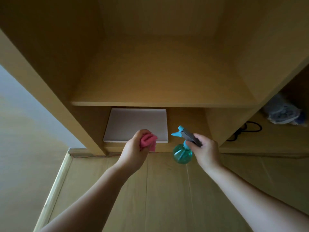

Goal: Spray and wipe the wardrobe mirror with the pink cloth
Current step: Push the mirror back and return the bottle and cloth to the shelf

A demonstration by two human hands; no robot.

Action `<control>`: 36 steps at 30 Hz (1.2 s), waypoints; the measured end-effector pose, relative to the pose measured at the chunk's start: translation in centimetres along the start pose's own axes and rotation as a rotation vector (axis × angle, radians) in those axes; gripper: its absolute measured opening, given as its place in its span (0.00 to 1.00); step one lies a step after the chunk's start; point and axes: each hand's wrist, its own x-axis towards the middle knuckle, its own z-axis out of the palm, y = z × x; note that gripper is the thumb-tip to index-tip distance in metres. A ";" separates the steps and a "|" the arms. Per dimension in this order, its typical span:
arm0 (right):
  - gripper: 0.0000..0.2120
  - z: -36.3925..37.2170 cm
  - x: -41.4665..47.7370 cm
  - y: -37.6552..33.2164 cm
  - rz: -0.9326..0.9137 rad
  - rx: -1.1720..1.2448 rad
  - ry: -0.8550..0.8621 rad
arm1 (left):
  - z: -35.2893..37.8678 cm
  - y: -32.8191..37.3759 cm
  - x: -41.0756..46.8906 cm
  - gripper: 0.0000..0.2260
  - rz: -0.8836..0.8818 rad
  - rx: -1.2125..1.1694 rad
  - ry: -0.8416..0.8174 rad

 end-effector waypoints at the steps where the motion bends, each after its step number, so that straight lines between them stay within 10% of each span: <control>1: 0.05 0.1 0.6 0.7 -0.002 -0.004 0.007 | 0.2 -0.4 0.3 0.08 0.010 0.003 0.005; 23: 0.06 1.2 9.9 6.8 0.105 -0.023 0.072 | 1.5 -1.8 2.2 0.09 0.114 0.035 0.026; 30: 0.31 0.5 8.0 7.2 0.122 -0.223 0.097 | 1.9 -1.9 2.8 0.10 0.109 0.033 0.015; 36: 0.15 -0.4 5.5 8.0 -0.049 -0.551 -0.051 | 1.6 -2.1 3.6 0.11 0.097 0.025 0.017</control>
